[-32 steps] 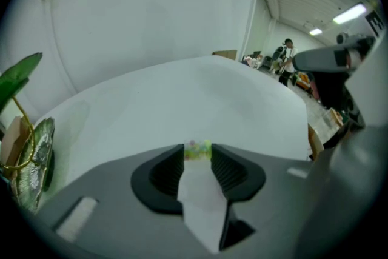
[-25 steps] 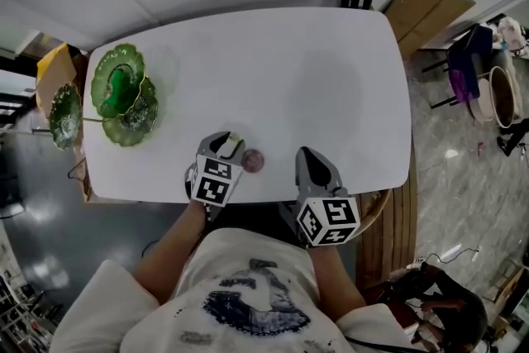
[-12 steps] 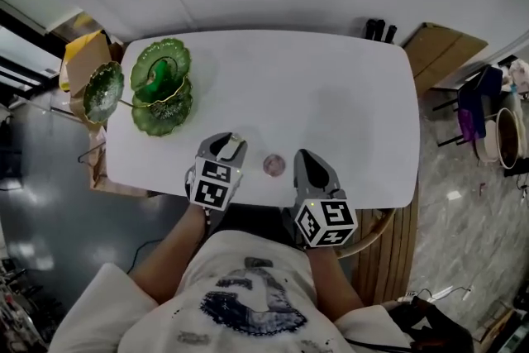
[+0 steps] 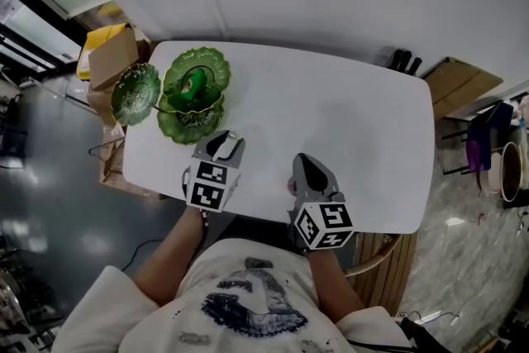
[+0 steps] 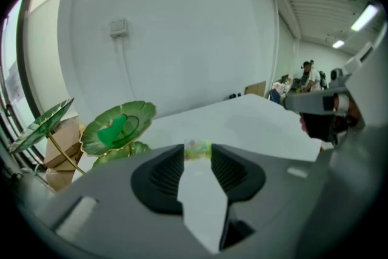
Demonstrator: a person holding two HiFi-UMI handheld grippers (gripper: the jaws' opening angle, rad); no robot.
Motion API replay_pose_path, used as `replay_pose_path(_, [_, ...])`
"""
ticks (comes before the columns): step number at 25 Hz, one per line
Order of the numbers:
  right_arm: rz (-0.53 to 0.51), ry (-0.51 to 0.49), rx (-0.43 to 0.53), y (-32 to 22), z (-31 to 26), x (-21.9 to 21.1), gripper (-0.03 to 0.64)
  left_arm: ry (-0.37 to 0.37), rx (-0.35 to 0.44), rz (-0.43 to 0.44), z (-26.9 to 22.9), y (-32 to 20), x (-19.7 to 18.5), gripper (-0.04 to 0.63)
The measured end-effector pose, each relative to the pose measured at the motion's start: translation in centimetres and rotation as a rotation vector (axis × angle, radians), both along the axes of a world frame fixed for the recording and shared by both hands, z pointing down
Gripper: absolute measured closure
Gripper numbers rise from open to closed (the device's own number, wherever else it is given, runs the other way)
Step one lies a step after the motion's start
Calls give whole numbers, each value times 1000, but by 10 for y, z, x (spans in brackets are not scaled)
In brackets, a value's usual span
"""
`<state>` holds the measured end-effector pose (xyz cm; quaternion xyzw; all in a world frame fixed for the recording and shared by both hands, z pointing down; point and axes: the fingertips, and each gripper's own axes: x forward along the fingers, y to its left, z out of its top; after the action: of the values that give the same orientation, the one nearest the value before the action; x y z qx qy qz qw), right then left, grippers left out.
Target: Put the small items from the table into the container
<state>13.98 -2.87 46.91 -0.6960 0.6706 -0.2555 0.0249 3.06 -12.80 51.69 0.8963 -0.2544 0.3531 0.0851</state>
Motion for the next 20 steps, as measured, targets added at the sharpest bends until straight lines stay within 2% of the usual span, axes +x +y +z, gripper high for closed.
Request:
replay_pose_path(9, [-49, 45, -4, -69, -16, -27, 619, 65, 18, -33, -21, -71, -18, 461])
replay_pose_path(20, [-26, 80, -11, -125, -19, -21, 620, 89, 9, -33, -15, -132, -16, 461])
